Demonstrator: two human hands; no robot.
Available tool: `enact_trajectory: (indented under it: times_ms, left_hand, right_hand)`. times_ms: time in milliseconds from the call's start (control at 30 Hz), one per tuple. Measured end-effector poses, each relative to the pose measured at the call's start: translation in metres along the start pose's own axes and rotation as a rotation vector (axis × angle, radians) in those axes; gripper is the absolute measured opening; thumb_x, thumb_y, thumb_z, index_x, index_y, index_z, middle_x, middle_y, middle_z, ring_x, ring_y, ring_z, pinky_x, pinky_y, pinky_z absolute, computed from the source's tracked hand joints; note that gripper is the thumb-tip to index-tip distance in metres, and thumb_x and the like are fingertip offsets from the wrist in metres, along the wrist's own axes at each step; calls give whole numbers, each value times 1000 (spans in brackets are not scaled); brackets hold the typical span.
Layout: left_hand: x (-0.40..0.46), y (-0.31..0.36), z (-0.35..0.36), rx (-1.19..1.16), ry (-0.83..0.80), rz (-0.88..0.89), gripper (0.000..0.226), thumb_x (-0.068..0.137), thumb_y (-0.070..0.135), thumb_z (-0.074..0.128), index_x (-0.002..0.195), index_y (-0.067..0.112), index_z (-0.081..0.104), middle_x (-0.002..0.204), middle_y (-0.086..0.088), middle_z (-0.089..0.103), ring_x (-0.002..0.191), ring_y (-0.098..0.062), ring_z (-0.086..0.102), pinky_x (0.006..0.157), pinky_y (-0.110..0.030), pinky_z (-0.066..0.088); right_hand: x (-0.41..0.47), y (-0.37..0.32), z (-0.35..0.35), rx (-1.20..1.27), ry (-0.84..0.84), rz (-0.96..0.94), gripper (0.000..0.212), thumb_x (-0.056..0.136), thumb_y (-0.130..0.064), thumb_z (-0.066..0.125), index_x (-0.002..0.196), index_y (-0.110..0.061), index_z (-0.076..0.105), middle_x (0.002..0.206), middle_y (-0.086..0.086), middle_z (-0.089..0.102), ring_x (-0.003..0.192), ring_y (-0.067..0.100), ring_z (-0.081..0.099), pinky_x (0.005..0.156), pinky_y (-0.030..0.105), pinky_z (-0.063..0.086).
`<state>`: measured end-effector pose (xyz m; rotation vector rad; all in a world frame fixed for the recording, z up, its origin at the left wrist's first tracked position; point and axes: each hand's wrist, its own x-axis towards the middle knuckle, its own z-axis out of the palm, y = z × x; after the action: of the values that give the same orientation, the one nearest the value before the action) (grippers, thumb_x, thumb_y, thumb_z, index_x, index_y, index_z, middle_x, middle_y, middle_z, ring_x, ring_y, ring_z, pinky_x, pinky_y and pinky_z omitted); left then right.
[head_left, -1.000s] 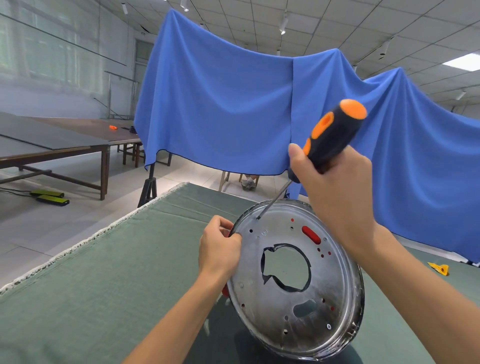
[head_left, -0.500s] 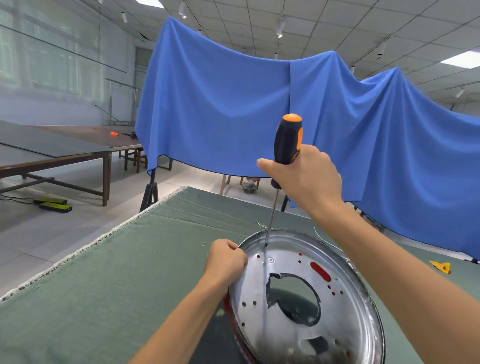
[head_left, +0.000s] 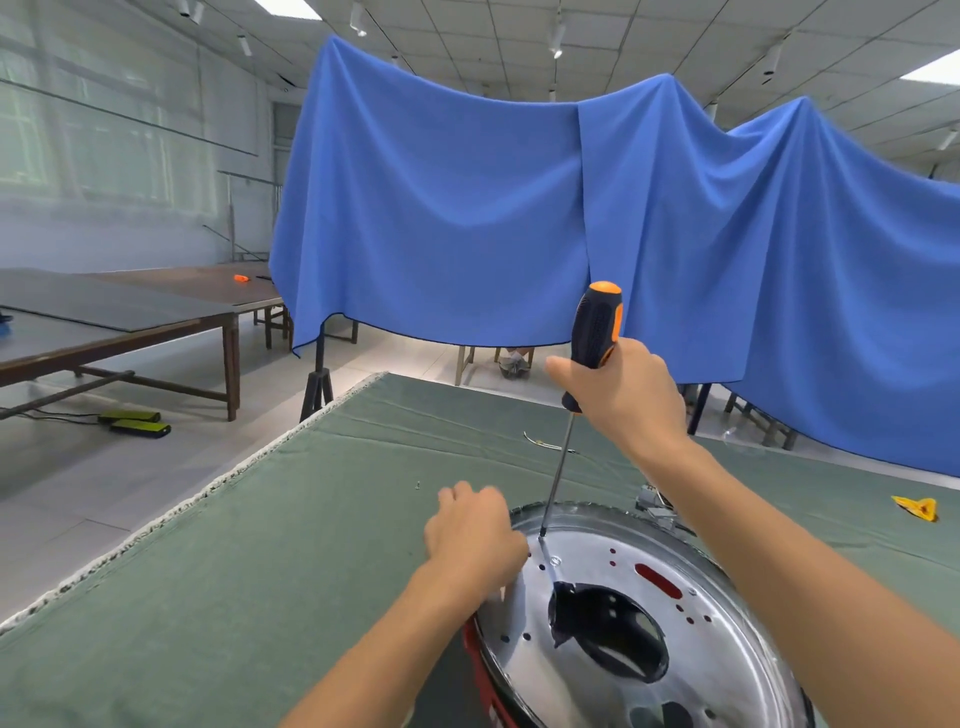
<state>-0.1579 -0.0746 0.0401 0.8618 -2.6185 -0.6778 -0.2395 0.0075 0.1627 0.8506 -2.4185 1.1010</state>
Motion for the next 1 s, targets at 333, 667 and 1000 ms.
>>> enact_trajectory:
  times_ms: [333,667,1000]
  left_hand:
    - [30,24,-4,-566,194,315,8,81,19,72,77,13,76,71,-1,73,72,-22,69,74,-40,54]
    - [33,12,8,-532,204,515,13,89,12,63,87,8,75,79,0,75,75,-13,70,73,-34,55]
    - [29,10,5,-920,108,297,11,82,1,69,72,5,74,66,-12,71,61,-17,65,56,-26,51]
  right_hand:
    - [4,8,1,-64,-16,33,40,78,-52,51,58,-18,48,67,-2,68,66,23,58,57,28,41]
    - [3,26,-19,508,-354,-157,12,85,-13,67,85,-22,59,96,12,72,91,28,67,85,42,55]
    - [-6,9,6,357,-168,-225,38,82,-50,66,88,-13,57,78,5,70,78,26,68,74,49,53]
